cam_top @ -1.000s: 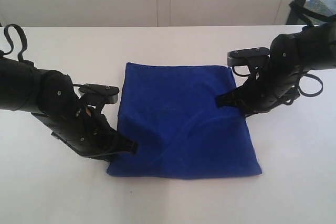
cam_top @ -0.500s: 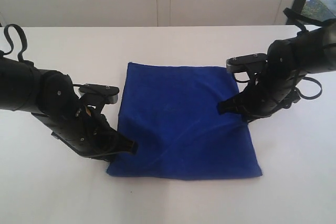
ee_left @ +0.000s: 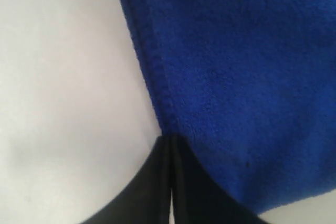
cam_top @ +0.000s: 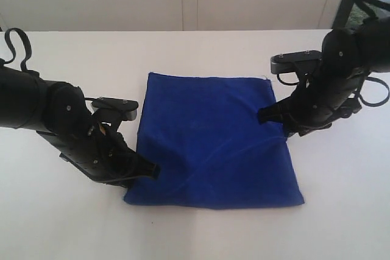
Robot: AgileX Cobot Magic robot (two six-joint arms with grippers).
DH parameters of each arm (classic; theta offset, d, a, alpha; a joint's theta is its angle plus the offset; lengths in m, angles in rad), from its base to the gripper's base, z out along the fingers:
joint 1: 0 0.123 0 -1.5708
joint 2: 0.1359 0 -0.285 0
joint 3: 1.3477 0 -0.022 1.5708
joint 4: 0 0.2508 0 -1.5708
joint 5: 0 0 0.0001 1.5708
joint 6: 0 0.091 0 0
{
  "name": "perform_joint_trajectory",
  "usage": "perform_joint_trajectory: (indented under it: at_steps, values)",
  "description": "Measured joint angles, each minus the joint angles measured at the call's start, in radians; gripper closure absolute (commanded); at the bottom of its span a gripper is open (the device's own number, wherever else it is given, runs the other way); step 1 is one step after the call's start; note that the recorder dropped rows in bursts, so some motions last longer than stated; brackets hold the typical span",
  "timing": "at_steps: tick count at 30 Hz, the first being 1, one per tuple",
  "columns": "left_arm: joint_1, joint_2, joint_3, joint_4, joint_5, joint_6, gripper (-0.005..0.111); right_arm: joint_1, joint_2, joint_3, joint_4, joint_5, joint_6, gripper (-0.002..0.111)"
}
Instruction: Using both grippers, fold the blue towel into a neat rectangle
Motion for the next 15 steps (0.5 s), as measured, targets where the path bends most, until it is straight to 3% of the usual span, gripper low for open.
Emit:
perform_joint_trajectory:
  at_steps: [15]
  values:
    - [0.0, 0.0, 0.0, 0.0, 0.0, 0.0, 0.107, 0.109, -0.111, 0.216, 0.079, -0.06, 0.0, 0.081]
